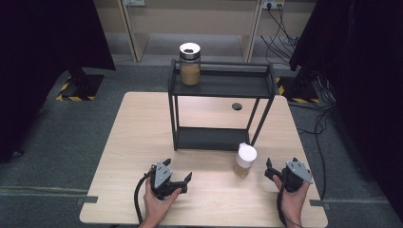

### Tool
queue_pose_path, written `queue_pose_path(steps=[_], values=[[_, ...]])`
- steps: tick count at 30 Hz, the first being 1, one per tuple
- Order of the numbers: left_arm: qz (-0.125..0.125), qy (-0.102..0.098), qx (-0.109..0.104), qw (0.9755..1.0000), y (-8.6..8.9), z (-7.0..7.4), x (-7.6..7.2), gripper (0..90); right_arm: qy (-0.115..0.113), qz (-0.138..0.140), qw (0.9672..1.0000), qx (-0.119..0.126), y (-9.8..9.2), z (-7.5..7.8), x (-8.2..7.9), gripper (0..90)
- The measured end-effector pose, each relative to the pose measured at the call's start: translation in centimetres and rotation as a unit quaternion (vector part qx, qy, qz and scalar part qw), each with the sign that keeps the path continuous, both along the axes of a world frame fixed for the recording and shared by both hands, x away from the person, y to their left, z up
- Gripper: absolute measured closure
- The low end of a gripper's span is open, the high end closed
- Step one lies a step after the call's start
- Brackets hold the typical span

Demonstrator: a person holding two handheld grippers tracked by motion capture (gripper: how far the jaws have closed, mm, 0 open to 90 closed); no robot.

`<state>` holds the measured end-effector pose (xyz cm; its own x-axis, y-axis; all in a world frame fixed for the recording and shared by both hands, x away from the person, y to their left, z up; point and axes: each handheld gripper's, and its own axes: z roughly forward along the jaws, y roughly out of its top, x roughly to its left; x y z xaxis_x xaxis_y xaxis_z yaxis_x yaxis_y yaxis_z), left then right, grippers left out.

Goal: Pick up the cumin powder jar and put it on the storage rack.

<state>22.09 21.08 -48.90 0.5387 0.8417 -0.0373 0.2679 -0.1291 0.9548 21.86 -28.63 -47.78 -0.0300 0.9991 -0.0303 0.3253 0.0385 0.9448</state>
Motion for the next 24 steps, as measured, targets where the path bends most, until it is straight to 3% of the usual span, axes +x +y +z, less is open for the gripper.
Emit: queue_pose_path(steps=[24], values=[[0.001, -0.005, 0.0, 1.0, 0.13, -0.11, -0.04, 3.4, -0.001, 0.0, 1.0, 0.004, -0.07, -0.02, -0.01, 3.0]])
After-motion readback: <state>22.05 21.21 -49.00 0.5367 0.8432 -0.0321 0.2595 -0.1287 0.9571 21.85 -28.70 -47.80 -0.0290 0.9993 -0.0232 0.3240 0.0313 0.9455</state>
